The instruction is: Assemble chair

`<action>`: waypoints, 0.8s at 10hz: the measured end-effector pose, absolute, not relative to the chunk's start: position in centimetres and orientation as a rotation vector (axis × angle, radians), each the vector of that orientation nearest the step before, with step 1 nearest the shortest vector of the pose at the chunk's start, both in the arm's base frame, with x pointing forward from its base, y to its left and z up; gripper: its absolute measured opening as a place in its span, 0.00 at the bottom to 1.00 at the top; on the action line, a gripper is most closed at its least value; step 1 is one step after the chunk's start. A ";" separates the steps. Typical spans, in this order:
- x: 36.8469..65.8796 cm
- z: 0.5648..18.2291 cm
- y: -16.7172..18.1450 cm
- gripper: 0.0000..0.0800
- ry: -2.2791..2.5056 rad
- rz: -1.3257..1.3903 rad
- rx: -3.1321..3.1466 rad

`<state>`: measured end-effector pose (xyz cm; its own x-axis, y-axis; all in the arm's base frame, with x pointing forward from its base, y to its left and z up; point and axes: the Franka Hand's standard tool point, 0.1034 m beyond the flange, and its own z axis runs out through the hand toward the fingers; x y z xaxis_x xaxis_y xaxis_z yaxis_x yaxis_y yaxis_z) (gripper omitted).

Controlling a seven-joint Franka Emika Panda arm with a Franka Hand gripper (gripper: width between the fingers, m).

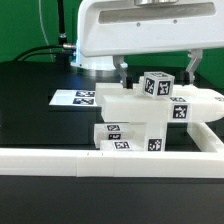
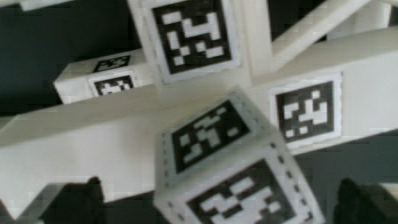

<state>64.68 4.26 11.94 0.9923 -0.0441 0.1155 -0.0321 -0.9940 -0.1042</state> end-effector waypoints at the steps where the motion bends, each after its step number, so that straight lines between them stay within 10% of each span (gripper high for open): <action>1: 64.6 11.8 4.2 0.81 -0.155 -0.170 -3.069; 6: 64.3 11.2 4.1 0.81 -0.652 -0.150 -3.062; 8: 64.3 11.1 4.1 0.65 -0.644 -0.149 -3.064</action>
Offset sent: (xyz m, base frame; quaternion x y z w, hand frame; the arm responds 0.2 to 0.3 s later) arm 0.0004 0.0045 -0.0026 -0.0095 -0.0117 -0.2021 0.9792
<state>64.31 4.11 11.08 0.9110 0.4014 0.0944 0.4021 -0.9155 0.0124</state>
